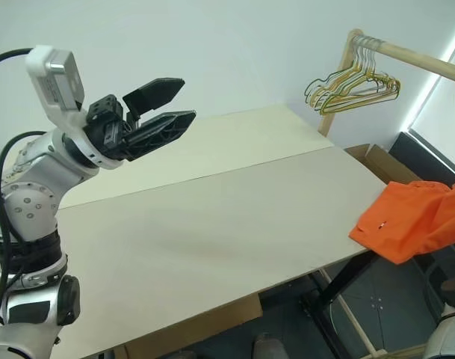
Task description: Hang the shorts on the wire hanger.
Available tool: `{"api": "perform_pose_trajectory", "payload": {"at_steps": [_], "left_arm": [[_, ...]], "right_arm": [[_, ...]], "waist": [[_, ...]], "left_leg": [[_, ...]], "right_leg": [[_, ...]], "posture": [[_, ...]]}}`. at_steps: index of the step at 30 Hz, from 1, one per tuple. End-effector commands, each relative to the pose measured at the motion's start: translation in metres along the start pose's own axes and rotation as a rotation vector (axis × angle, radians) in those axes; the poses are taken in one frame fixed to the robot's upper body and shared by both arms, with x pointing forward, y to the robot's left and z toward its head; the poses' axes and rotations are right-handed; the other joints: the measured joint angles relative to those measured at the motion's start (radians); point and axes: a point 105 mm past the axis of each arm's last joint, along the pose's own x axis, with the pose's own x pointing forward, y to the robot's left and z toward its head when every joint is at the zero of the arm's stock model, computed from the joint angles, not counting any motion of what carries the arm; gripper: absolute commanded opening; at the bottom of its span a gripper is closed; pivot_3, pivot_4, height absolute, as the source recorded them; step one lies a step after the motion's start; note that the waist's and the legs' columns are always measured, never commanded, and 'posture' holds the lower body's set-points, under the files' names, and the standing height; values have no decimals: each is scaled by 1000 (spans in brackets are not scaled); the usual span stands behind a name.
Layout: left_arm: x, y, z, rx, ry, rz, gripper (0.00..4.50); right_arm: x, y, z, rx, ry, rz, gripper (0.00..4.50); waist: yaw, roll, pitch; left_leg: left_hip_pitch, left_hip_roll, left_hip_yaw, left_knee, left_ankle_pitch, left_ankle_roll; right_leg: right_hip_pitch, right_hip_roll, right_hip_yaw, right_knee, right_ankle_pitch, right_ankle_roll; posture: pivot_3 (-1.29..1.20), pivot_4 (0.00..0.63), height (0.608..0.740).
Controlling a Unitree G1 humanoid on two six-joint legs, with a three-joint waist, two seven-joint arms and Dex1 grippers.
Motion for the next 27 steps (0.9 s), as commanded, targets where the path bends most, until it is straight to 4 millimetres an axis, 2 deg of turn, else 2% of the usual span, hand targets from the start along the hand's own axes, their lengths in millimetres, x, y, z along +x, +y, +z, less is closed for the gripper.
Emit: {"api": "perform_pose_trajectory", "payload": {"at_steps": [1, 6, 9, 12, 19, 23, 27], "left_arm": [[-1, -4, 9, 40, -17, -5, 4467], [-1, -5, 9, 38, -11, -6, 4467], [-2, -5, 8, 37, -7, -6, 4500], [-2, -7, 7, 39, -1, -7, 4500], [-3, -7, 6, 43, 6, 1, 4500], [-3, -7, 6, 45, 7, 7, 4500], [-4, -7, 6, 50, 15, 15, 4500]], "right_arm": [[-3, -16, 22, 79, -88, -48, 0], [3, -38, 24, 92, -112, -171, 0], [6, -42, 21, 89, -109, -203, 837], [4, -38, 23, 54, -141, -204, 1884], [-14, -35, 49, -39, -349, -276, 4386], [-24, -27, 59, -86, -453, -312, 4454], [-43, -18, 70, -136, -617, -393, 4454]], "waist": [[4, 1, 1], [11, 2, 1], [11, 2, 1], [11, 3, 1], [10, 8, 0], [13, 8, 0], [14, 9, 0]], "left_leg": [[0, 0, 0, 0, 0, 0], [0, -1, 0, 0, 0, 0], [0, -1, 0, 0, 0, 0], [0, -1, 2, 0, 0, 0], [0, -1, 3, 0, 0, 0], [0, 0, 3, 0, 0, -1], [0, 0, 4, 0, 0, -1]], "right_leg": [[0, 0, 0, 0, 0, 0], [0, 0, 1, -1, 0, 0], [0, 0, 1, -1, 0, 0], [1, 0, 3, 0, 0, 0], [1, 0, 4, 1, 0, 0], [1, 1, 4, 1, 0, 1], [1, 1, 5, 1, 0, 1]], "posture": [[-94, 0, 740], [-90, 0, 740], [-89, 0, 740], [-86, 0, 740], [-80, 0, 740], [-73, 0, 740], [-62, 0, 740]]}}
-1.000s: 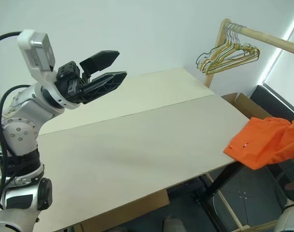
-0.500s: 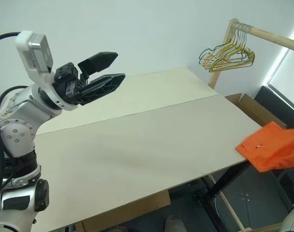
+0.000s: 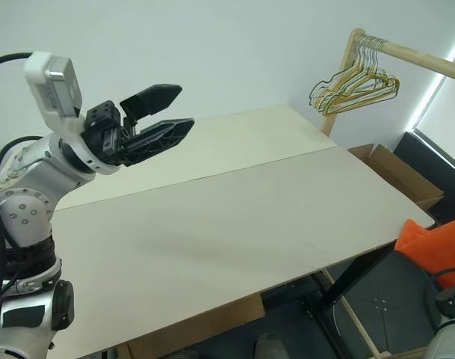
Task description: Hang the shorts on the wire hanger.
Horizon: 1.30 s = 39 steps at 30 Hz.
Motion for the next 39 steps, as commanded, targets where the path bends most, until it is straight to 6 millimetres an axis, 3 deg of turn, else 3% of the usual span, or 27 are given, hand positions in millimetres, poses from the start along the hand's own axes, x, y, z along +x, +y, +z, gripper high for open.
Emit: {"api": "perform_pose_trajectory", "payload": {"at_steps": [1, 4, 11, 13, 15, 17, 18, 22, 25, 29, 34, 39], "left_arm": [[-1, -3, 9, 39, -4, 1, 4500], [-3, -2, 8, 41, 3, 7, 4500], [-5, 0, 8, 51, 19, 17, 4500], [-7, 1, 7, 56, 31, 27, 4500], [-11, 2, 5, 64, 53, 38, 4500], [-17, 4, 0, 73, 79, 66, 4500], [-19, 4, -1, 76, 86, 76, 4500], [-36, 13, -12, 165, 118, 214, 4500], [-48, 11, -20, 216, 156, 265, 4500], [-66, 4, -36, 253, 257, 347, 4500], [-87, -9, -49, 269, 357, 419, 4500], [-97, -23, -51, 250, 416, 408, 4500]], "right_arm": [[-24, 0, 39, -3, -238, -75, 4454], [-47, 7, 51, -26, -387, -128, 4454], [-122, 52, 79, -171, -880, -126, 4454], [-152, 86, 80, -213, -1045, 73, 4454], [-179, 123, 68, -255, -1128, 369, 4454], [-201, 154, 46, -284, -1098, 687, 4454], [-207, 160, 40, -288, -1086, 770, 4454], [-246, 192, -22, -389, -966, 1322, 4454], [-269, 197, -65, -473, -808, 1625, 4454], [-294, 188, -111, -596, -640, 1933, 4454], [-306, 178, -136, -677, -541, 2132, 4454], [-308, 178, -151, -759, -527, 2193, 4454]], "waist": [[2, 1, 0], [5, 3, -1], [6, 3, -1], [6, 3, -1], [3, 3, 0], [3, 1, 1], [4, -1, 1], [30, -3, 3], [57, -6, 4], [93, -9, 6], [141, -15, 9], [173, -19, 9]], "left_leg": [[0, 0, 0, 0, 0, 0], [2, 0, 0, 0, 1, -1], [4, 0, 1, -1, 2, -3], [4, 0, 1, -1, 2, -3], [5, 0, 1, -3, 2, -4], [10, 0, 3, -7, 3, -5], [13, 0, 3, -9, 4, -6], [15, 1, 3, -14, 5, -9], [14, 1, 3, -15, 6, -9], [13, 2, 3, -16, 5, -9], [12, 2, 3, -16, 3, -13], [12, 2, 2, -16, 1, -17]], "right_leg": [[0, 0, 0, 0, 0, 0], [-1, 0, 0, 1, 0, 0], [-1, 1, 0, 1, 0, 0], [-1, 1, 0, 1, 0, 0], [-1, 1, 0, 0, 0, 0], [1, 3, 2, 0, 0, 0], [2, 3, 3, 0, 0, 0], [2, 4, 3, 0, -1, -2], [0, 5, 2, 0, -1, -4], [-1, 4, 0, 0, -2, -5], [-1, 2, -2, 0, -2, -5], [-1, 1, -4, 0, -2, -6]], "posture": [[-60, 0, 740], [-57, 0, 740], [-39, 0, 740], [-29, 0, 740], [-18, 0, 740], [7, 0, 740], [13, 0, 740], [75, 0, 740], [126, 0, 740], [170, 0, 740], [238, 0, 740], [265, 0, 740]]}}
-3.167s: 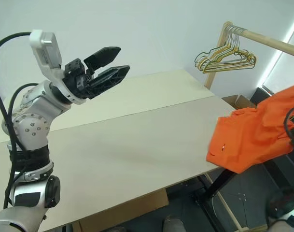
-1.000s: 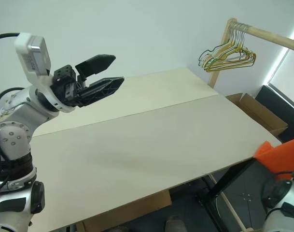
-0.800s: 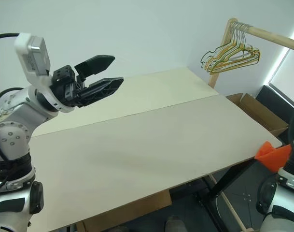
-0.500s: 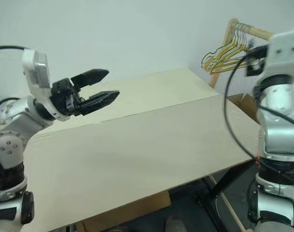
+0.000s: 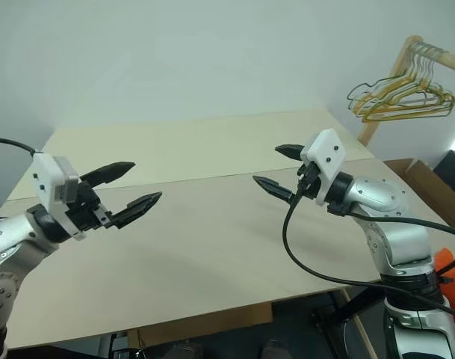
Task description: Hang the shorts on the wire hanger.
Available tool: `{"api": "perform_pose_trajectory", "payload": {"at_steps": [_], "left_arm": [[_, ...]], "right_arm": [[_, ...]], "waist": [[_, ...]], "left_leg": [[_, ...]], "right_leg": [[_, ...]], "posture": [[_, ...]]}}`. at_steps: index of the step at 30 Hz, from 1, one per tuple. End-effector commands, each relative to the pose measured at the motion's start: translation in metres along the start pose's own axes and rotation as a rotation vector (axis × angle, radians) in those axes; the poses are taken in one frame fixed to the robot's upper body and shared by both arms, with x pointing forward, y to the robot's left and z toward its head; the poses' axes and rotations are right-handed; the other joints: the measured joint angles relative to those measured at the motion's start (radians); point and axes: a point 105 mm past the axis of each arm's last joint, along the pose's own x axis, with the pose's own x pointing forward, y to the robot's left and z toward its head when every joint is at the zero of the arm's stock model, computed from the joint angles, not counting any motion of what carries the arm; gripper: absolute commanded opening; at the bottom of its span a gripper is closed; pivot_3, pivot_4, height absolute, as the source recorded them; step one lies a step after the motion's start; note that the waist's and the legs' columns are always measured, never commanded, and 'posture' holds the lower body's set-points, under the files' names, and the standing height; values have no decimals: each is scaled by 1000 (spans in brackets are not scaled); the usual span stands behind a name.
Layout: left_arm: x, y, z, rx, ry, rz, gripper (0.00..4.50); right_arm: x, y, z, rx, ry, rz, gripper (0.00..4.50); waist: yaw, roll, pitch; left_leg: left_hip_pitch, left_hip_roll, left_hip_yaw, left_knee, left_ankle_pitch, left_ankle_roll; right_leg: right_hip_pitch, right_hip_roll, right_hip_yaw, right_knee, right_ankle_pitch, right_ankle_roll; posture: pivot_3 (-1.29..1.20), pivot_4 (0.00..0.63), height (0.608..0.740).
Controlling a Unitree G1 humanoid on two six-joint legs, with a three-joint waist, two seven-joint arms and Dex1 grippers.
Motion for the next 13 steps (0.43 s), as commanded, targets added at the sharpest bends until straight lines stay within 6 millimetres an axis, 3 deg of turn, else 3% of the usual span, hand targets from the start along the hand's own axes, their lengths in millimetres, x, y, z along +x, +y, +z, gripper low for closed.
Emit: {"api": "perform_pose_trajectory", "payload": {"at_steps": [1, 13], "left_arm": [[-7, -7, 13, 52, -14, -21, 4500], [-18, -10, 7, 29, 41, 38, 4500]], "right_arm": [[2, 2, 4, -62, -10, 42, 4454], [12, 11, -5, -120, 20, 134, 4454]], "waist": [[10, 0, 0], [38, 0, 0]], "left_leg": [[0, 0, 0, 0, 0, 0], [-4, 0, -5, 0, 1, -3]], "right_leg": [[0, 0, 0, 0, 0, 0], [-1, 0, -7, 0, 0, -2]], "posture": [[281, 0, 740], [337, 0, 740]]}}
